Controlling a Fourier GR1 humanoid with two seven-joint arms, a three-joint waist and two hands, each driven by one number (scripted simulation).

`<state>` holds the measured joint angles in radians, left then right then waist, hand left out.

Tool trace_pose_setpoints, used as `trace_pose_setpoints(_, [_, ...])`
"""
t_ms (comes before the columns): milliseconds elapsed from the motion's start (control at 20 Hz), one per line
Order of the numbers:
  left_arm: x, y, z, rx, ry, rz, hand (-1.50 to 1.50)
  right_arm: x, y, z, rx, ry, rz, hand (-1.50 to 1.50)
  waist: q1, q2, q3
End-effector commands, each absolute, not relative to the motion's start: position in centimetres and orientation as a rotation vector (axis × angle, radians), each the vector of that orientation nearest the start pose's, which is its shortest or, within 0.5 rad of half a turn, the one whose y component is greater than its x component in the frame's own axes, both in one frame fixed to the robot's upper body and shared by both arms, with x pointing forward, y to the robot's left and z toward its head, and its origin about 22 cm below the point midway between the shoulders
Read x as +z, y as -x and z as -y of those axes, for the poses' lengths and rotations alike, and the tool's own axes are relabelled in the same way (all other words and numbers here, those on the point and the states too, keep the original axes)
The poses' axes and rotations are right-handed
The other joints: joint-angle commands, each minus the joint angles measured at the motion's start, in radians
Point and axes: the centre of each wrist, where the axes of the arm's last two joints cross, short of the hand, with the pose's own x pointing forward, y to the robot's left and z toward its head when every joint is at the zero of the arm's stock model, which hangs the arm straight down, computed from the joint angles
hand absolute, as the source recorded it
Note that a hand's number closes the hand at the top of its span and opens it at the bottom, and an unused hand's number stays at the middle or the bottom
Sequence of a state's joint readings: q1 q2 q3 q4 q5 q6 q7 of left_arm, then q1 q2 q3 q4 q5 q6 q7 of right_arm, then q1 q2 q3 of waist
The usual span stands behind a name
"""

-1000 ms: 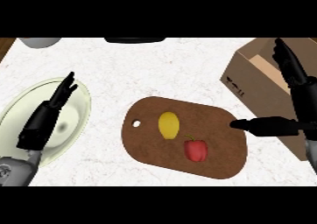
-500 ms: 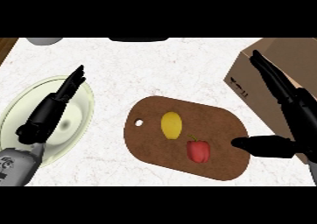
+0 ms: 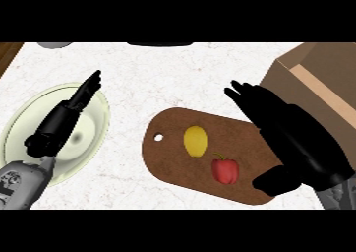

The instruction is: Pick the lemon from the cutting board and place it in the cardboard box

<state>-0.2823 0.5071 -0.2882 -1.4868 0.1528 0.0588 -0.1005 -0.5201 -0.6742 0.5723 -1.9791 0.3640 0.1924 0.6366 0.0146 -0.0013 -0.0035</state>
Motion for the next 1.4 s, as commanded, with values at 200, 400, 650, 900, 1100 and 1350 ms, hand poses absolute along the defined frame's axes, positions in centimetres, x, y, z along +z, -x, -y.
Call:
trace_pose_setpoints(200, [5.5, -28.7, -25.3, -0.557, -0.084, 1.752, 0.00, 18.6, -23.3, 7.2, 1.525, 0.786, 1.260, -1.50, 0.011, -0.001, 0.000])
trace_pose_setpoints(400, [5.9, -29.9, -25.9, -0.537, -0.103, 1.761, 0.00, 18.4, -24.7, 4.9, 1.547, 0.771, 1.150, -1.50, -0.007, 0.001, 0.001])
trace_pose_setpoints(650, [7.0, -28.6, -27.7, -0.525, -0.091, 1.740, 0.00, 17.1, -23.4, 2.8, 1.531, 0.748, 1.094, -1.50, -0.005, -0.004, 0.002])
trace_pose_setpoints(900, [6.4, -29.6, -26.6, -0.538, -0.100, 1.745, 0.00, 14.0, -25.1, 2.3, 1.522, 0.746, 1.051, -1.50, -0.012, 0.001, 0.003])
trace_pose_setpoints(1100, [4.8, -29.5, -27.0, -0.518, -0.096, 1.730, 0.00, 15.9, -25.2, 2.1, 1.524, 0.841, 1.053, -1.50, -0.019, 0.000, 0.003])
trace_pose_setpoints(1350, [7.1, -29.2, -26.2, -0.523, -0.099, 1.757, 0.00, 12.7, -25.5, 1.6, 1.533, 0.843, 1.030, -1.50, -0.012, -0.001, 0.004])
